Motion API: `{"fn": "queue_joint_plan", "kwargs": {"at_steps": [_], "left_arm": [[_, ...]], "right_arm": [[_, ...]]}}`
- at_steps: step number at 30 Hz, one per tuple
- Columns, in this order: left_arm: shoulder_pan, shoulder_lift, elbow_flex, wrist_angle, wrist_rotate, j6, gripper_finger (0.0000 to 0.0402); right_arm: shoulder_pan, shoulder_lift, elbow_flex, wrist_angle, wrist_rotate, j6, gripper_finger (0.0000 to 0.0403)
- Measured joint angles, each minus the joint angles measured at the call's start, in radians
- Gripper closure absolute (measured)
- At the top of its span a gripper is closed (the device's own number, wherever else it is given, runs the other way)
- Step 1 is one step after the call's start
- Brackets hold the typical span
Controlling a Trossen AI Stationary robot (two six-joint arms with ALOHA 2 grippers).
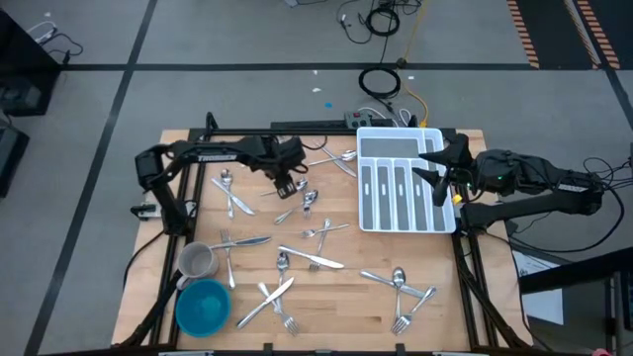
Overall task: Sort silverware
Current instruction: Put the spoon into the silverware tray
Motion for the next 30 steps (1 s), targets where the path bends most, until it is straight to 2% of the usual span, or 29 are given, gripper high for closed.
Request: {"fn": "queue_joint_plan", "kwargs": {"at_steps": [7,10,17,23,30], "left_arm": [[-0.023,0.026,0.000,0.008,0.026,0.280,0.0233],[-0.023,0.026,0.000,0.025,0.053,0.352,0.0233],[-0.016,0.026,0.000,0.025,0.162,0.431,0.0233],[0.002,0.031,0.000,0.029,0.148,0.405,0.0233],[0.020,0.103,0.000,0.072,0.143,0.352,0.0233]], "right_arm": [[0.000,0.000,0.000,0.006,0.004,0.007,0.0206],[0.000,0.000,0.000,0.021,0.004,0.011,0.0206],[0.000,0.022,0.000,0.018,0.005,0.010,0.0206],[0.000,0.042,0.000,-0.003,0.004,0.007,0.0206],[0.000,0.049,0.000,-0.003,0.000,0.000,0.0206]]}}
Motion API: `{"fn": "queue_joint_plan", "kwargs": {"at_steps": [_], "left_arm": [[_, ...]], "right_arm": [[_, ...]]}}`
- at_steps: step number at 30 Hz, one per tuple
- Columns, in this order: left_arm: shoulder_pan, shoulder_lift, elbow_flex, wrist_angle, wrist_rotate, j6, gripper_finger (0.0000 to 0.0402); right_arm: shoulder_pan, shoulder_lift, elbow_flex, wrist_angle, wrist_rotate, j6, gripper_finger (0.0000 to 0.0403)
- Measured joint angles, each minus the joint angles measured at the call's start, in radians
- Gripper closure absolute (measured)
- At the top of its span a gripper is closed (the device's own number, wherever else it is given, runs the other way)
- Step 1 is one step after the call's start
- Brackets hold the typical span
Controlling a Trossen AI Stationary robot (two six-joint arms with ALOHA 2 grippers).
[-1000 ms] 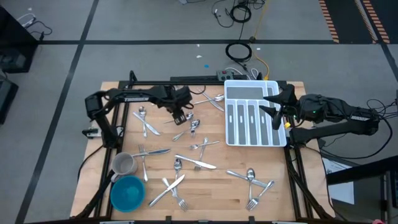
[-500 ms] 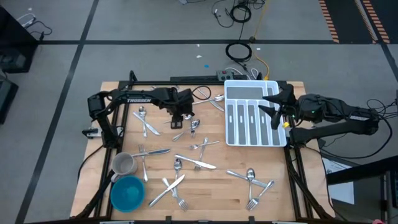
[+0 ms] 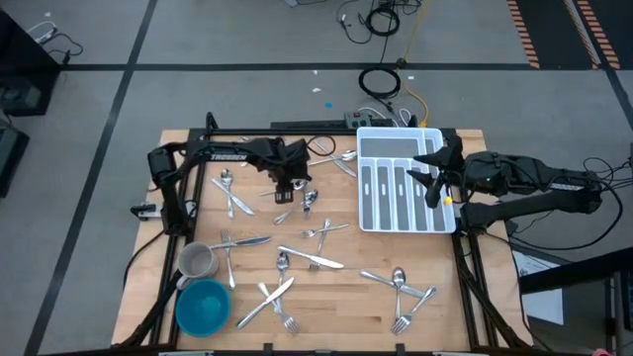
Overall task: Sort silverware
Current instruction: Put the spoon into the silverware tray
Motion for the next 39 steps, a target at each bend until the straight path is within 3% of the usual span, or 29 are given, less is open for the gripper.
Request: {"fn": "queue_joint_plan", "kwargs": {"at_steps": [14,17,22,31,39], "left_arm": [[0.010,0.144,0.007,-0.007,0.035,0.001,0.0240],[0.015,0.152,0.008,-0.005,0.047,0.002,0.0280],[0.027,0.154,0.007,0.003,0.042,-0.005,0.0384],[0.031,0.161,0.045,-0.054,0.049,-0.100,0.0391],[0.029,0.089,0.107,-0.087,0.044,-0.221,0.0391]], "right_arm": [[0.000,0.000,0.000,0.000,0.000,0.005,0.0206],[0.000,0.000,0.000,0.000,-0.003,0.007,0.0206],[0.000,0.000,0.000,0.000,-0.023,0.007,0.0206],[0.000,0.000,0.000,0.000,-0.027,0.007,0.0206],[0.000,0.000,0.000,0.000,-0.026,0.007,0.0206]]}}
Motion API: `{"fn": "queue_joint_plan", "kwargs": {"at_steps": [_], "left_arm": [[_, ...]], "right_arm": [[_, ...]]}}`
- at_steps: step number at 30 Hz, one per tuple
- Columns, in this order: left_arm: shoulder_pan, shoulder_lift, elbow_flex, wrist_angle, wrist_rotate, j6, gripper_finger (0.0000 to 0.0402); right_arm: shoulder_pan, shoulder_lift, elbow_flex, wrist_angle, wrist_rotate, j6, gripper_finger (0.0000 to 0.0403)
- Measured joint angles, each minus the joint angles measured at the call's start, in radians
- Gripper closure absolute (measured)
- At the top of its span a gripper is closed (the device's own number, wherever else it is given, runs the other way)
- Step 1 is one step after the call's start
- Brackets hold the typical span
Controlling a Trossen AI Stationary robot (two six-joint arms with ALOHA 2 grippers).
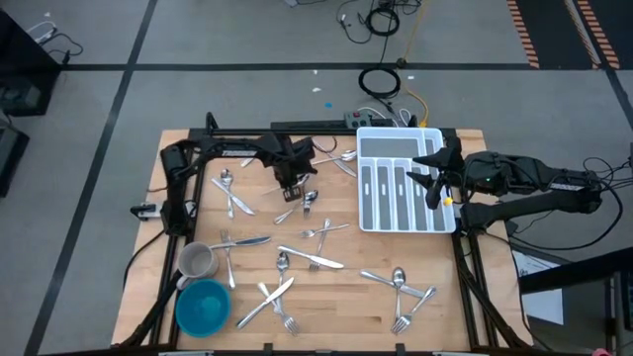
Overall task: Sort silverware
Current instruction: Put the spoon into the silverware tray
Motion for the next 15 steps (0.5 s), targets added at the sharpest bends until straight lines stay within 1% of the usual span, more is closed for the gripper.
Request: {"fn": "queue_joint_plan", "kwargs": {"at_steps": [4,9,12,15], "left_arm": [[0.001,-0.050,0.008,-0.016,-0.003,-0.110,0.0391],[-0.020,-0.107,0.050,0.006,0.013,-0.314,0.0391],[-0.039,-0.115,0.093,0.083,0.024,-0.409,0.0392],[-0.057,-0.121,0.143,0.197,0.024,-0.560,0.0392]], "right_arm": [[0.000,0.000,0.000,0.000,0.008,-0.003,0.0206],[0.000,0.000,0.000,0.014,0.009,0.000,0.0206],[0.000,0.000,0.000,0.031,0.013,0.000,0.0206],[0.000,0.000,0.000,0.038,0.013,0.000,0.0206]]}}
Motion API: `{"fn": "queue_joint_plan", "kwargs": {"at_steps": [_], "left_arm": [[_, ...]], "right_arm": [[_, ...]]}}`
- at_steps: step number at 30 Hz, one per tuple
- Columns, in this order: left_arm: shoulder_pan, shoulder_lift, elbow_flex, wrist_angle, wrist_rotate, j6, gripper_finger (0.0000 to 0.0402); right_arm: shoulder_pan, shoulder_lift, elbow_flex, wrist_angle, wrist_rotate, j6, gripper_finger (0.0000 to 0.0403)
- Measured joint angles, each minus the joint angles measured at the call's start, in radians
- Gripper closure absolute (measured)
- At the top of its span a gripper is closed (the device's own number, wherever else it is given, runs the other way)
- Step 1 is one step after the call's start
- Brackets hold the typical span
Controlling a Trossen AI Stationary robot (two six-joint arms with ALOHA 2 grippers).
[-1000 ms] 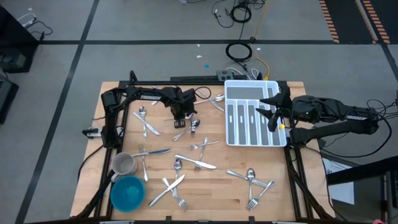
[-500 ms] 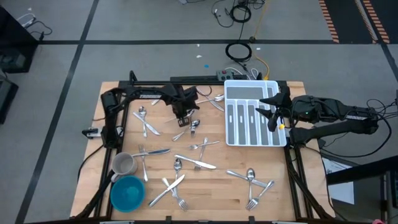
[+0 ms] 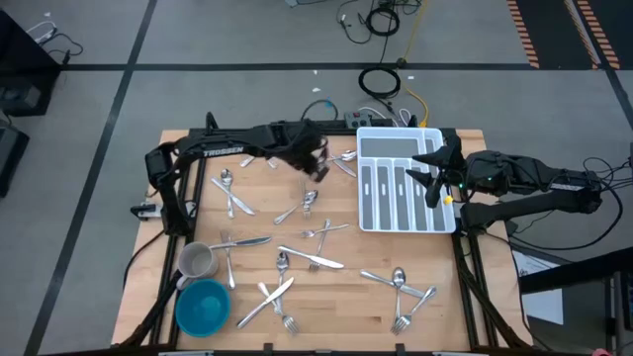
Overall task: Sort silverware
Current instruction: Put the spoon into the silverware tray
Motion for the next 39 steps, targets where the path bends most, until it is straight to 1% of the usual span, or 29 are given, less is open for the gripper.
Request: {"fn": "queue_joint_plan", "kwargs": {"at_steps": [4,7,9,11,13,15,18,24,27,30,35,37,39], "left_arm": [[-0.020,0.000,0.016,0.234,-0.007,-0.218,0.0392],[-0.036,0.008,0.018,0.391,-0.061,-0.365,0.0392],[-0.049,0.011,0.018,0.434,-0.131,-0.429,0.0392],[-0.067,0.027,0.018,0.488,-0.206,-0.462,0.0392],[-0.083,0.041,0.017,0.513,-0.256,-0.496,0.0392],[-0.097,0.058,0.017,0.562,-0.282,-0.532,0.0392],[-0.120,0.089,0.017,0.583,-0.303,-0.588,0.0392],[-0.153,0.160,0.020,0.602,-0.301,-0.659,0.0392],[-0.166,0.203,0.080,0.577,-0.298,-0.656,0.0392],[-0.180,0.251,0.182,0.524,-0.289,-0.621,0.0392],[-0.197,0.364,0.413,0.285,-0.292,-0.523,0.0392],[-0.201,0.416,0.492,0.225,-0.293,-0.521,0.0392],[-0.204,0.457,0.545,0.203,-0.278,-0.543,0.0392]], "right_arm": [[0.000,0.000,0.000,0.000,0.000,0.022,0.0206],[0.000,0.000,0.000,0.000,0.000,0.030,0.0206],[0.000,0.000,0.000,0.000,0.000,0.036,0.0206],[0.000,0.000,0.000,0.000,0.000,0.048,0.0206],[0.000,0.000,0.000,-0.001,0.012,0.053,0.0206],[0.000,0.000,0.000,0.001,0.020,0.053,0.0206],[-0.001,0.000,0.000,0.007,0.021,0.052,0.0206],[0.000,0.000,0.000,0.010,0.020,0.052,0.0206],[0.000,0.000,0.000,0.010,0.020,0.048,0.0206],[0.000,0.000,0.000,0.010,0.019,0.045,0.0206],[0.000,0.000,0.000,0.010,0.019,0.045,0.0206],[0.000,0.000,0.000,0.009,0.018,0.045,0.0206],[0.000,0.000,0.000,0.008,0.017,0.045,0.0206]]}}
